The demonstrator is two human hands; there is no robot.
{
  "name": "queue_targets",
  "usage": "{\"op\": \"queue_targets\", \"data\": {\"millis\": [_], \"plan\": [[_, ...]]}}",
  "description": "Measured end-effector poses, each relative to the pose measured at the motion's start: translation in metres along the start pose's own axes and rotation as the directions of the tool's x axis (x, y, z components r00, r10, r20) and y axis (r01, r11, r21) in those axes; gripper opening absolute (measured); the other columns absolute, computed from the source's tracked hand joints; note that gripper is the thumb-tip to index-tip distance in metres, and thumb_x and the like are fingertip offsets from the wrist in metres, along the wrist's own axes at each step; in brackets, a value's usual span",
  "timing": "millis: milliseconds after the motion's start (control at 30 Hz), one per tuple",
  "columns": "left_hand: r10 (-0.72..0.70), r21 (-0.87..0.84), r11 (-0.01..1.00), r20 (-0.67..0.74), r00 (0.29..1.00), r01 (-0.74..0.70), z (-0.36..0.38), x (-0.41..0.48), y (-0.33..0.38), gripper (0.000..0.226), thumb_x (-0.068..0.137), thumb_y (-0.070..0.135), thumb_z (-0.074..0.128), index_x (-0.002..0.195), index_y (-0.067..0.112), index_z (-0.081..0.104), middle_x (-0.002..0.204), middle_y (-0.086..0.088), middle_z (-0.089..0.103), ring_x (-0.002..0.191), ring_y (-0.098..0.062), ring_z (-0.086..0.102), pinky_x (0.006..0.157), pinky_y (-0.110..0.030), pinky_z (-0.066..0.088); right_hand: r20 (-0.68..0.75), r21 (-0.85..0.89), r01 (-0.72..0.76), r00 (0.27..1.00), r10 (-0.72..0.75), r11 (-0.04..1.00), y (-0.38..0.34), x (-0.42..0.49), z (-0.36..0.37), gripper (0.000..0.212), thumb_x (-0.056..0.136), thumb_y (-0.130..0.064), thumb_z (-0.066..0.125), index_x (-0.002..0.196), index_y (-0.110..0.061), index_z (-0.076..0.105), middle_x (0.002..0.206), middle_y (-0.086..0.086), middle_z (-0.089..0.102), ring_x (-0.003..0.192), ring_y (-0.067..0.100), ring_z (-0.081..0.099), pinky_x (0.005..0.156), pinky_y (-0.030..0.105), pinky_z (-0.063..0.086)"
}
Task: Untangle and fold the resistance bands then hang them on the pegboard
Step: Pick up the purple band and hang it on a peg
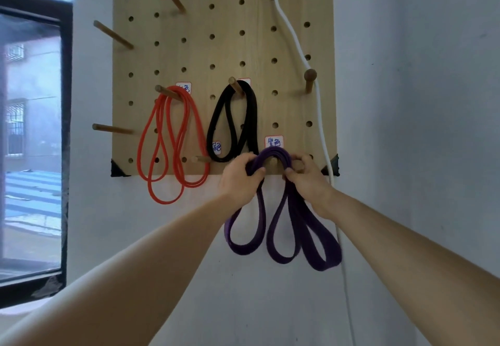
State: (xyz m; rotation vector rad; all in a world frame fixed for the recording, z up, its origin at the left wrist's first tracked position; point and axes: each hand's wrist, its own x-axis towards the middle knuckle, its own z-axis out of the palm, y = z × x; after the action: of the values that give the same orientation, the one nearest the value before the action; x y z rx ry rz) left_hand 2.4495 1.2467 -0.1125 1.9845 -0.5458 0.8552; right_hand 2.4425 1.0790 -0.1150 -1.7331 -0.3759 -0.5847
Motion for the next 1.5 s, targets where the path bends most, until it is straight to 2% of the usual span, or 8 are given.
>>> {"op": "queue_targets", "data": {"millis": [167, 300, 467, 733, 967, 1100, 1267, 1500], "plan": [[0.011, -0.08, 0.997, -0.082, 0.997, -0.017, -0.014, -0.011, -0.01, 0.035, 0.1, 0.011, 0.054, 0.133, 0.019, 0.064, 0.118, 0.005, 0.068, 0.108, -0.011, 0.061, 0.092, -0.025, 0.048, -0.049, -0.106, 0.105, 0.993, -0.111, 0.989, -0.018, -0.002, -0.008, 0.044, 0.098, -0.004, 0.051, 0.138, -0.023, 0.054, 0.124, -0.005, 0.061, 0.116, 0.013, 0.058, 0.102, 0.031, 0.048], [0.084, 0.087, 0.993, -0.118, 0.989, -0.074, -0.023, -0.009, -0.02, 0.044, 0.095, 0.008, 0.06, 0.138, 0.021, 0.06, 0.132, 0.005, 0.065, 0.117, -0.012, 0.06, 0.096, -0.028, 0.051, 0.067, -0.258, 0.253, 0.968, -0.244, 0.932, -0.045, 0.004, -0.008, 0.039, 0.102, -0.011, 0.044, 0.136, -0.021, 0.06, 0.128, -0.008, 0.058, 0.119, 0.006, 0.054, 0.098, 0.019, 0.041], [0.12, 0.129, 0.984, 0.052, 0.991, -0.125, -0.025, -0.014, -0.023, 0.05, 0.094, 0.014, 0.063, 0.142, 0.024, 0.055, 0.136, 0.005, 0.059, 0.127, -0.012, 0.051, 0.104, -0.031, 0.042, 0.287, -0.333, 0.112, 0.958, -0.012, 0.936, -0.075, 0.028, 0.002, 0.04, 0.104, -0.022, 0.038, 0.133, -0.002, 0.057, 0.122, 0.009, 0.064, 0.105, 0.019, 0.061, 0.103, 0.043, 0.048], [0.171, 0.028, 0.984, 0.138, 0.976, -0.176, -0.018, -0.035, -0.026, 0.048, 0.097, 0.004, 0.055, 0.142, 0.019, 0.055, 0.124, 0.003, 0.061, 0.111, -0.01, 0.053, 0.091, -0.021, 0.042, 0.405, -0.526, 0.139, 0.908, 0.104, 0.839, -0.12, 0.039, 0.027, 0.073, 0.107, -0.054, 0.008, 0.142, -0.009, 0.054, 0.147, 0.012, 0.053, 0.115, 0.015, 0.048, 0.088, 0.029, 0.037], [0.128, 0.325, 0.924, 0.238, 0.963, -0.203, -0.028, -0.025, -0.03, 0.058, 0.097, 0.023, 0.052, 0.152, 0.036, 0.04, 0.159, 0.009, 0.036, 0.135, -0.025, 0.031, 0.109, -0.039, 0.032, 0.415, -0.588, 0.132, 0.896, 0.157, 0.798, -0.116, 0.054, 0.05, 0.084, 0.095, -0.076, 0.007, 0.146, -0.026, 0.052, 0.15, 0.006, 0.052, 0.135, 0.031, 0.047, 0.11, 0.046, 0.032], [-0.038, 0.44, 0.889, 0.341, 0.939, -0.124, -0.036, -0.017, -0.038, 0.07, 0.093, 0.03, 0.053, 0.154, 0.049, 0.024, 0.168, 0.0, 0.017, 0.147, -0.031, 0.015, 0.115, -0.053, 0.027, 0.401, -0.584, 0.139, 0.906, 0.135, 0.8, -0.112, 0.058, 0.041, 0.085, 0.095, -0.076, 0.007, 0.142, -0.025, 0.057, 0.146, 0.008, 0.056, 0.136, 0.034, 0.047, 0.118, 0.053, 0.028], [-0.025, 0.381, 0.917, 0.345, 0.938, -0.116, -0.028, -0.018, -0.04, 0.071, 0.088, 0.032, 0.062, 0.153, 0.035, 0.034, 0.157, 0.0, 0.035, 0.144, -0.027, 0.026, 0.113, -0.046, 0.033, 0.38, -0.617, 0.22, 0.924, 0.042, 0.755, -0.111, 0.051, 0.017, 0.077, 0.1, -0.07, 0.014, 0.126, -0.021, 0.067, 0.123, 0.003, 0.068, 0.122, 0.023, 0.058, 0.1, 0.038, 0.036], [0.107, 0.162, 0.977, 0.169, 0.98, -0.135, -0.026, -0.054, -0.028, 0.053, 0.087, 0.008, 0.062, 0.14, 0.016, 0.055, 0.14, 0.0, 0.055, 0.13, -0.022, 0.047, 0.105, -0.028, 0.035, 0.445, -0.68, 0.293, 0.893, 0.062, 0.672, -0.1, 0.032, -0.003, 0.076, 0.1, -0.069, 0.016, 0.111, -0.023, 0.076, 0.12, -0.005, 0.069, 0.119, 0.014, 0.057, 0.11, 0.039, 0.036]]}}
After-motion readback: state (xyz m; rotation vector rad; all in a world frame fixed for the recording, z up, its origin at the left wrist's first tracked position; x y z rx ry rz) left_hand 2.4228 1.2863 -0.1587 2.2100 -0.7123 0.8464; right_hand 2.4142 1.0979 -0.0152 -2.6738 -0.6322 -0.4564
